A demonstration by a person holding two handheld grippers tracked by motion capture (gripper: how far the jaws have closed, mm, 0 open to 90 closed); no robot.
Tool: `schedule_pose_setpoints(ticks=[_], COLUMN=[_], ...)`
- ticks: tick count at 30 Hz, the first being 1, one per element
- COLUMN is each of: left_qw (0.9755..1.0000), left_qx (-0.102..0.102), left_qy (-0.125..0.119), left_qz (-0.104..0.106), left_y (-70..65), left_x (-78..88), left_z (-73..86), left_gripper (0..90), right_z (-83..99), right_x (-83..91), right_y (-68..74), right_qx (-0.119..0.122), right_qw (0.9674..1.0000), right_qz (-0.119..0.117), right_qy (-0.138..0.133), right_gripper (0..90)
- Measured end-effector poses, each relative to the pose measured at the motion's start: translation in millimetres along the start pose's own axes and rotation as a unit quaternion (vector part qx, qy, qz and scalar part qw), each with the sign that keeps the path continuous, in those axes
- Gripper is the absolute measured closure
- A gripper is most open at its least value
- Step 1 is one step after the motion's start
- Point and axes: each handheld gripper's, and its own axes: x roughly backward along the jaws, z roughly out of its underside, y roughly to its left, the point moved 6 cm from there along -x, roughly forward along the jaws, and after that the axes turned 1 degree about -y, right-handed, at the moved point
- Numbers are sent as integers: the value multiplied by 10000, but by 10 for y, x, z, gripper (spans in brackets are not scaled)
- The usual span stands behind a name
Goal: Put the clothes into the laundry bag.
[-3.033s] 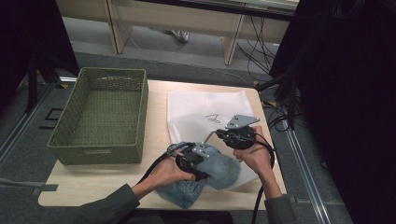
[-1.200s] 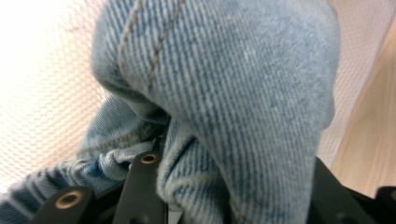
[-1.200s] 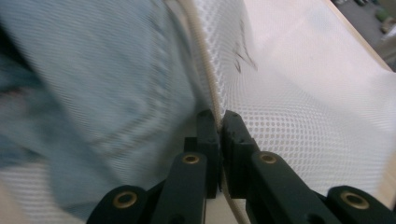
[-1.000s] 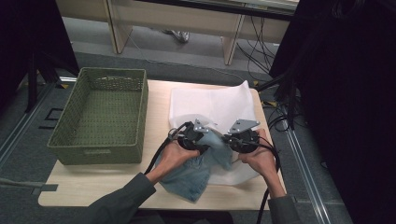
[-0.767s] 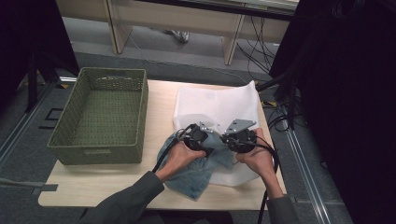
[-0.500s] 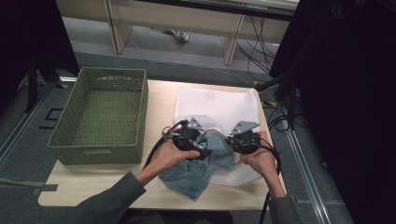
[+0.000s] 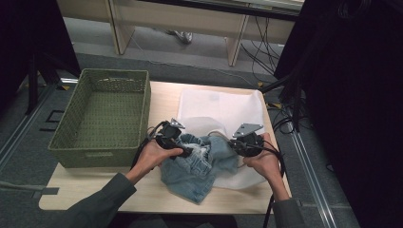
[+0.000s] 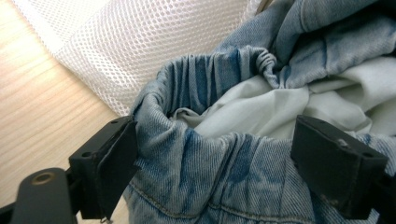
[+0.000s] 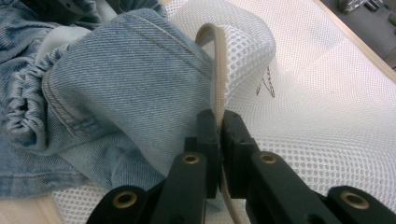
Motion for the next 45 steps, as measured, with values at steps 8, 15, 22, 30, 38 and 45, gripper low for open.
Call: schedule_pose_setpoints(ticks=[8, 15, 22, 30, 38, 45], left_qw=[9978, 9933, 9796, 9902, 9906, 9906], left_qx=[-388, -1084, -1633, -1242, -968, -761], left_qy=[544, -137, -406, -252, -526, -286], left_qz=[-23, 374, 1096, 595, 816, 1100], left_y=[61, -369, -998, -766, -764, -634], left_x=[-230, 64, 64, -406, 3, 388], left_z=[180, 19, -144, -78, -135, 123], left_gripper=[394, 745, 732, 659, 313, 148], right_z=[3, -47, -209, -207, -154, -123], right_x=[1, 5, 67, 114, 75, 78], right_y=[18, 16, 81, 179, 164, 153], right_qx=[-13, -103, -86, 46, -47, -101], right_qw=[10000, 9999, 9993, 9992, 9992, 9995], right_qz=[50, 23, -31, -197, -133, -180], right_qy=[30, -111, -367, -357, -361, -228], right_gripper=[875, 877, 877, 876, 876, 875])
